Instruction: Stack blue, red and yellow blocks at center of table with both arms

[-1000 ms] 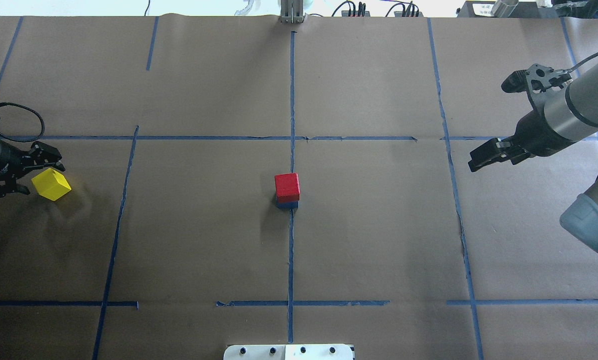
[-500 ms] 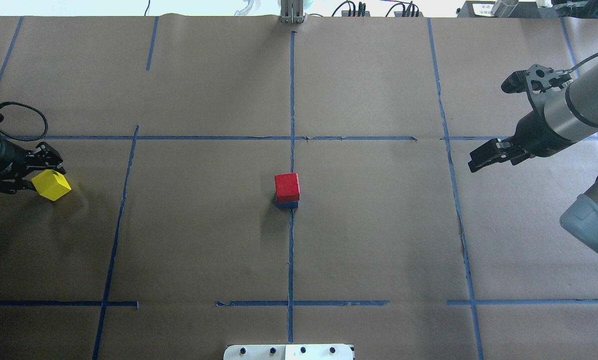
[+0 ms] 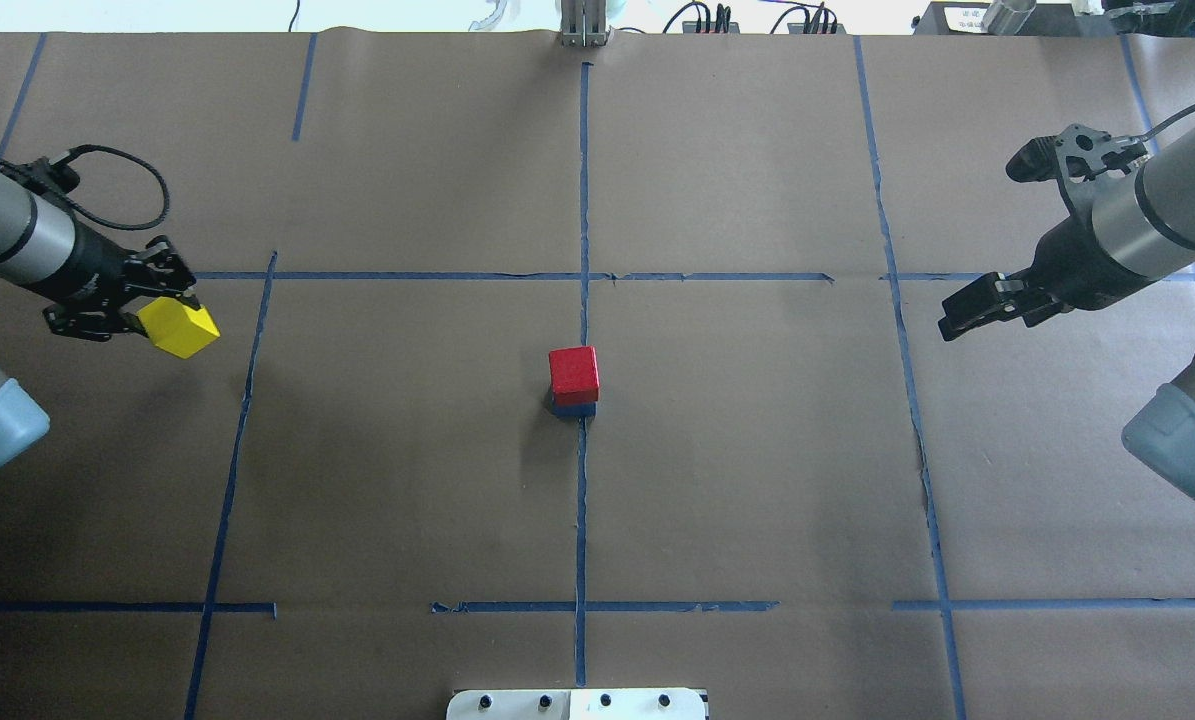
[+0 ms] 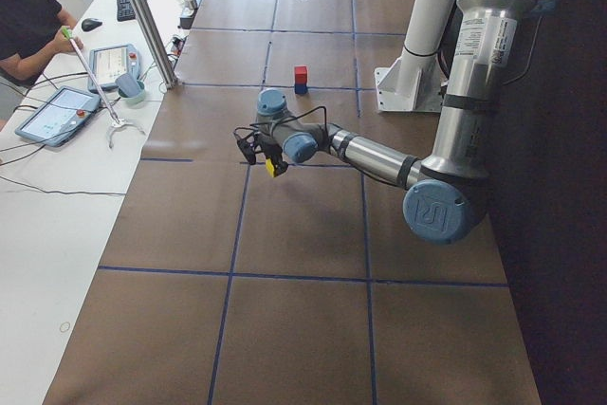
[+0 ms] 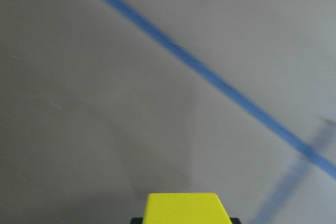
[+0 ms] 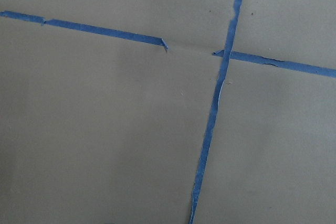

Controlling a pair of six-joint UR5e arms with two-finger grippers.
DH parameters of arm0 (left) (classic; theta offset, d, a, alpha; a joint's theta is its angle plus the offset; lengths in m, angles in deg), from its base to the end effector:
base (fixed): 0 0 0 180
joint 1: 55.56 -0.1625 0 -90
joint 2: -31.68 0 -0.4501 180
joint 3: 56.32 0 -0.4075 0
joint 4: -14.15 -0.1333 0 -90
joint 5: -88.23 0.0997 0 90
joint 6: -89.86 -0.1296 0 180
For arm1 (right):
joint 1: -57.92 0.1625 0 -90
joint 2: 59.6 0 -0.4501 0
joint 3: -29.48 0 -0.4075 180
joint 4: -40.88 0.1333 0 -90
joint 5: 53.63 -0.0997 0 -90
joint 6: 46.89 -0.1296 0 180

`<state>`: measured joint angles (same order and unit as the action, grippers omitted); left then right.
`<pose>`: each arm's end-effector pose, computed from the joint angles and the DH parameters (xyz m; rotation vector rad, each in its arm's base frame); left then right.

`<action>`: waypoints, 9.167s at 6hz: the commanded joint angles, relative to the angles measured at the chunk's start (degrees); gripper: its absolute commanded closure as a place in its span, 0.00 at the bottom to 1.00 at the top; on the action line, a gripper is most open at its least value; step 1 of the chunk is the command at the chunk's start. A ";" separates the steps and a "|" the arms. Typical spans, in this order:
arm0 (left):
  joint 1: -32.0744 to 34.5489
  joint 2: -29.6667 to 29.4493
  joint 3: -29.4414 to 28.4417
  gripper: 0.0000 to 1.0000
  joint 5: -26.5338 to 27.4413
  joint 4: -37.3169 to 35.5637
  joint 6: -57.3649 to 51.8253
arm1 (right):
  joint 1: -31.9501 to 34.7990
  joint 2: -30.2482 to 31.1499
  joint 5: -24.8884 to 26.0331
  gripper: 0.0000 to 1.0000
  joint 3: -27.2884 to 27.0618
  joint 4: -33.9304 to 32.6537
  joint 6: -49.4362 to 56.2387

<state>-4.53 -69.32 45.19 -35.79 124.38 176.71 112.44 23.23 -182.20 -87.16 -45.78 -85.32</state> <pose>0.3354 -0.5113 0.4595 -0.1762 0.9124 -0.5545 -0.2680 -0.4665 0.4029 0.1078 -0.8927 -0.1702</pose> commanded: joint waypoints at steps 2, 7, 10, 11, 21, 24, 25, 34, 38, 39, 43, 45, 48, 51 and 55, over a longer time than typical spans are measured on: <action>-13.54 -20.98 7.82 1.00 7.53 -21.90 -0.45 | 3.14 0.31 -1.42 0.00 0.09 0.00 0.11; -18.95 -39.52 -7.10 1.00 13.98 -28.14 -7.21 | 3.76 0.40 -1.33 0.00 0.01 0.00 0.11; -20.44 -41.20 -10.19 1.00 16.88 -28.06 -7.40 | 3.76 0.66 -1.24 0.00 0.27 0.00 0.11; -20.62 -41.81 -10.80 1.00 17.76 -28.06 -7.40 | 3.76 0.66 -1.24 0.00 0.27 0.00 0.11; -19.83 -38.94 -1.98 0.00 17.59 -28.49 -7.48 | 3.76 0.57 -1.24 0.00 0.62 0.00 0.11; -11.53 -16.42 22.33 0.00 11.31 -29.37 -28.39 | 12.24 7.74 -1.85 0.00 0.53 -0.26 15.04; -3.74 -6.32 25.80 0.00 3.52 -28.94 -41.37 | 18.11 11.17 -4.99 0.00 1.23 -0.44 22.53; 41.69 18.99 -0.35 0.00 -10.80 -29.20 -103.38 | 35.22 21.75 -6.95 0.00 4.84 -8.88 50.74; 41.69 19.18 -1.58 0.00 -11.06 -29.11 -98.37 | 35.22 21.31 -6.43 0.00 7.65 -8.44 51.35; 41.61 19.18 -1.76 0.00 -11.06 -29.02 -98.36 | 35.22 21.75 -6.52 0.00 7.74 -8.96 51.35; 41.61 18.92 -1.85 0.00 -11.33 -28.50 -98.63 | 35.22 20.97 -6.52 0.00 8.88 -8.35 51.26; 41.43 19.09 -3.08 0.00 -11.15 -28.32 -98.71 | 35.22 20.88 -7.13 0.00 8.79 -8.61 51.35; 41.43 19.09 -3.43 0.00 -11.15 -28.32 -98.54 | 35.05 20.87 -6.96 0.00 8.79 -8.44 50.82; 41.34 18.57 -3.43 0.00 -11.32 -28.41 -98.63 | 34.70 20.96 -7.04 0.00 8.79 -8.53 50.56; 41.34 18.65 -4.57 0.00 -10.89 -25.34 -99.24 | 34.70 21.31 -6.69 0.00 9.32 -8.44 50.47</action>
<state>36.81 -50.73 41.18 -46.73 98.15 77.52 147.13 44.50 -188.94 -78.06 -54.28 -34.84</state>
